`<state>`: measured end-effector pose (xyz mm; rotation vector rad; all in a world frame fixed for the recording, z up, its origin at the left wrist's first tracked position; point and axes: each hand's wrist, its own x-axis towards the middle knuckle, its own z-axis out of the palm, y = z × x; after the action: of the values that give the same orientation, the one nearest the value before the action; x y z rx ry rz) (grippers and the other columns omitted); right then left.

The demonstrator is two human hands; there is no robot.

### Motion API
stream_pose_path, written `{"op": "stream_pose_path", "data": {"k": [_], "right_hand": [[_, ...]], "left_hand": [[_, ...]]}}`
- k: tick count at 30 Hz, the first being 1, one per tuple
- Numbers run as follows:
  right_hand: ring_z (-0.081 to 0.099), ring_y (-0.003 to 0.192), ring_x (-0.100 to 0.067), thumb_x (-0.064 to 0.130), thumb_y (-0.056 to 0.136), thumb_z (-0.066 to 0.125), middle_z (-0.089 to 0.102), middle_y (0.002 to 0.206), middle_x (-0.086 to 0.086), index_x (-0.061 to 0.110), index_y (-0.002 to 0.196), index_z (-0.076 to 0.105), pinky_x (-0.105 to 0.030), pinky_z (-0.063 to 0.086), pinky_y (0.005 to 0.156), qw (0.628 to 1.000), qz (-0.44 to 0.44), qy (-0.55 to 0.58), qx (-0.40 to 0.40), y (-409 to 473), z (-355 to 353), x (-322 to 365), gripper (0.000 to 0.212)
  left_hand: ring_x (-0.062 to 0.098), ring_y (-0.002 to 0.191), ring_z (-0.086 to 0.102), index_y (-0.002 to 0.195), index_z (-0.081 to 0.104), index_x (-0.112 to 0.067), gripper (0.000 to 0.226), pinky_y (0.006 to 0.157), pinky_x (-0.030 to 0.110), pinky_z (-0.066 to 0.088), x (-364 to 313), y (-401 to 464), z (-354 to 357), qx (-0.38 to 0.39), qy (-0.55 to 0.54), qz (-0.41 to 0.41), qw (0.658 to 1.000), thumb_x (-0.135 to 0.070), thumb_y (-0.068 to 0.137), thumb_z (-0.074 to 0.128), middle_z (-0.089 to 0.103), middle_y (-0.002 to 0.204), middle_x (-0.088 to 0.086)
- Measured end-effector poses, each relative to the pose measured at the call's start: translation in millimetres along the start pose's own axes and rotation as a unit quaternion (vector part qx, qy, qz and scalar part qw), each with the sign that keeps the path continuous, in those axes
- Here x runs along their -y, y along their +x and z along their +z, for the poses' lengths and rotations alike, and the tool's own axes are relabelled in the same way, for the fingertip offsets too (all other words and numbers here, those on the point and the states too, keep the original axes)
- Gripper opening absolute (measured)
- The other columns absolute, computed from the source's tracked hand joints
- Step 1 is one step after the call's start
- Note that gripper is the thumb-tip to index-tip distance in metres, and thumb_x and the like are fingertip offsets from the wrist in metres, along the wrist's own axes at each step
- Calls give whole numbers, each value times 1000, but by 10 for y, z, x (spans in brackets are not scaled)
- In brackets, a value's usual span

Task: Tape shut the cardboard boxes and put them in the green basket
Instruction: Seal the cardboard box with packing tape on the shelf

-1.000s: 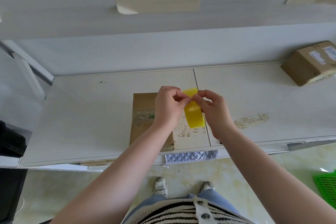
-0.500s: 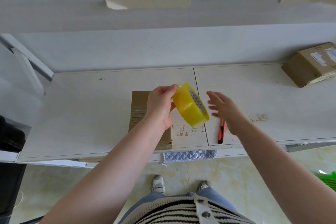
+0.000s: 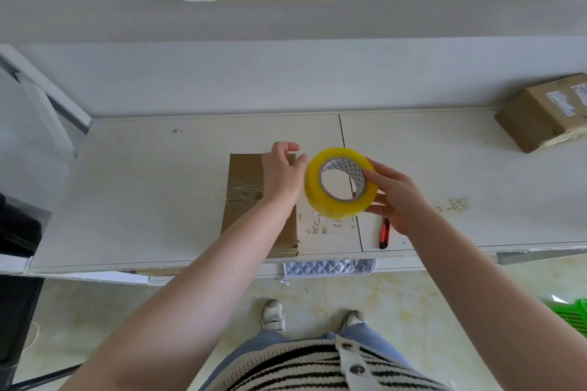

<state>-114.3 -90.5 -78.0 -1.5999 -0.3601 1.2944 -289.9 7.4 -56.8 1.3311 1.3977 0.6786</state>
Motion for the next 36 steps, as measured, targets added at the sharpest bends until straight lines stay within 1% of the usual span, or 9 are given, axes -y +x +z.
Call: {"op": "stream_pose_path", "data": {"k": [3,8,11,14,17,20,32,34,36], "right_hand": [[66,86,-28,19,95,62,69,102,-4,30,118,68,-36,56,59,994,16,-59,-89,140,31,-133,26],[62,102,-31,22,98,56,65,117,-9,28,133,59,-48,56,84,972,29,-143,-184,334,68,-376,36],[53,116,-29,17,101,44,52,139,-10,23,147,41,-35,44,80,959,23,-217,-182,352,126,-410,46],[38,134,-33,16,102,39,35,152,-13,14,154,24,-40,38,102,916,-37,-366,-157,252,402,-285,54],[34,140,-29,22,103,41,32,155,-12,12,153,24,-43,30,114,910,-138,-385,-68,-25,954,-192,54],[46,127,-29,26,102,43,45,143,-14,6,140,34,-38,40,102,923,-96,-371,10,-195,1427,-293,43],[57,102,-28,40,103,40,62,117,-11,9,121,49,-35,45,82,945,-5,-321,-58,227,1574,-579,37],[58,101,-27,39,103,41,63,111,-7,10,118,51,-31,39,77,945,-39,-321,-54,235,1551,-637,34],[59,96,-24,37,103,43,61,98,1,14,111,51,-29,37,74,950,-57,-304,-52,228,1536,-682,26]], "left_hand": [[13,111,53,110,56,-18,13,91,25,42,214,56,-155,-34,63,88,994,-17,96,56,49,123,4],[25,117,52,122,51,-12,29,99,35,43,634,95,-619,-106,179,88,974,-20,96,57,44,131,8],[32,124,50,141,37,-8,57,102,41,45,840,93,-818,-85,210,-1,974,-36,96,58,35,144,13],[30,134,45,152,23,-8,80,105,41,41,965,101,-862,-10,217,-73,973,-55,93,52,34,154,11],[23,106,62,146,31,-10,75,82,35,52,1038,109,-824,20,209,-96,973,-59,92,50,57,132,8],[16,74,56,128,45,-11,56,60,29,42,1076,105,-794,-2,214,-83,973,-55,93,53,64,110,6],[35,102,62,114,40,-8,46,74,38,47,1089,122,-812,33,269,-30,962,-51,98,46,60,105,11],[38,133,44,145,22,-5,65,102,45,41,1088,125,-780,35,345,-33,938,-49,100,40,43,143,22],[37,150,5,154,-11,-7,83,119,53,10,1044,137,-679,-12,455,51,889,-50,100,36,-3,161,25]]}}
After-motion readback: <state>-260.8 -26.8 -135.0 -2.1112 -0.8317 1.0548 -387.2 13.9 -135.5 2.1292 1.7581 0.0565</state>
